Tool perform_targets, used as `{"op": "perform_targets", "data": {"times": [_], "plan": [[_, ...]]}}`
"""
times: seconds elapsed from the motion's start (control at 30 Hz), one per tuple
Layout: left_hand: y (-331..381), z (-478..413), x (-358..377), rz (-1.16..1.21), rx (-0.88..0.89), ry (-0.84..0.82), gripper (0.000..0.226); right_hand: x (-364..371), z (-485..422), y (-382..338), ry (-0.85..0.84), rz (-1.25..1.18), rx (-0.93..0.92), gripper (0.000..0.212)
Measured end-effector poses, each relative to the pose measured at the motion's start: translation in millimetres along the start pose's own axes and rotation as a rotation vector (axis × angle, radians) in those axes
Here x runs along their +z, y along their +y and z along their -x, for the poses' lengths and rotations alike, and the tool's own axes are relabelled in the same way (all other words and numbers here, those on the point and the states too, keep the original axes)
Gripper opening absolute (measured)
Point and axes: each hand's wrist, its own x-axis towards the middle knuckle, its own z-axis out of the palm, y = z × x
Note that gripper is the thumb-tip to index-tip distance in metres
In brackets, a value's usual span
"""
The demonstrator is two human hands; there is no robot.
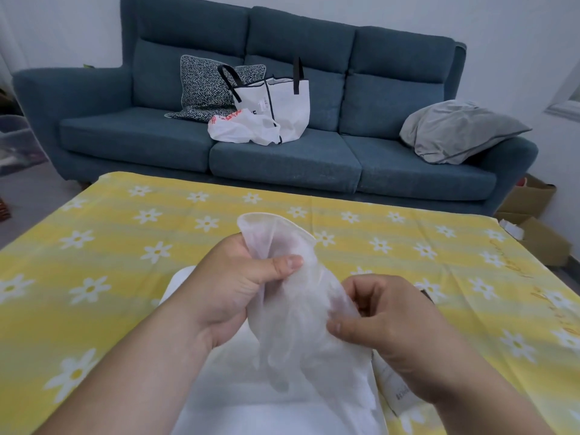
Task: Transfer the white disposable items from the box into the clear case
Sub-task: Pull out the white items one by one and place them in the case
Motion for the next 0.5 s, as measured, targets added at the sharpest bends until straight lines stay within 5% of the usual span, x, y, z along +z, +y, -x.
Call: {"op": "perform_targets", "data": {"times": [0.2, 0.5], "plan": [[7.3, -4.2, -4.0, 0.274, -0.071, 0.091, 0.035, -20.2, 2.9, -1.4, 0.093, -0.036, -0.005, 0.021], [10.6, -3.2, -28.8, 0.541, -0.210, -0.191, 0.053, -40.7, 7.9, -6.5, 0.346, -0.177, 0.004, 0.032]]}}
